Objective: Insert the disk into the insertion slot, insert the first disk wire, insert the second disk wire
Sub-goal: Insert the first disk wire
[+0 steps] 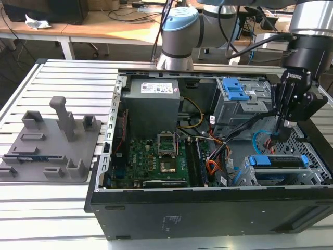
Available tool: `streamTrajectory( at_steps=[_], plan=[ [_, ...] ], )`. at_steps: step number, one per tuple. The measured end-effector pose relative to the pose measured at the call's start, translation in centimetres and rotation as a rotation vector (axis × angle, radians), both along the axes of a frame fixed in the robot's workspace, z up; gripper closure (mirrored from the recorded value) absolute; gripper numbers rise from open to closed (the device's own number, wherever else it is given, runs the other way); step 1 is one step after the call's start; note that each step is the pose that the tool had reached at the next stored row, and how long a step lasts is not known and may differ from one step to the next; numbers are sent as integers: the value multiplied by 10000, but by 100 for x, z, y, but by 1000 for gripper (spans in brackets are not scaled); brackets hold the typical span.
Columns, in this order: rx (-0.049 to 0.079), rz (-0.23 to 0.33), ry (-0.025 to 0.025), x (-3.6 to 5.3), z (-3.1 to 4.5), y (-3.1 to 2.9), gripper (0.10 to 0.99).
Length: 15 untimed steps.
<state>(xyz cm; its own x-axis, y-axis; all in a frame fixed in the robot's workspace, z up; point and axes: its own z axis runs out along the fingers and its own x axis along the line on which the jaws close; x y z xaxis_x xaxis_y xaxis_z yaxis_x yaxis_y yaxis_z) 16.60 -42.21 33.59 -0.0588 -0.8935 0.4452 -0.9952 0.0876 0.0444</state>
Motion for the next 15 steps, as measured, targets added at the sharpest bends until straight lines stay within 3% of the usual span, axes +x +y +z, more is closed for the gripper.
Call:
streamTrajectory(
  at_steps=[3, 7, 10, 12, 15],
  plan=[
    [338, 0, 80, 24, 47, -32, 922],
    [526, -3, 202, 47, 91, -91, 922],
    [873, 2, 204, 84, 91, -168, 922],
    [992, 2, 204, 98, 91, -209, 922],
    [1396, 6, 204, 105, 91, -287, 922]
  ],
)
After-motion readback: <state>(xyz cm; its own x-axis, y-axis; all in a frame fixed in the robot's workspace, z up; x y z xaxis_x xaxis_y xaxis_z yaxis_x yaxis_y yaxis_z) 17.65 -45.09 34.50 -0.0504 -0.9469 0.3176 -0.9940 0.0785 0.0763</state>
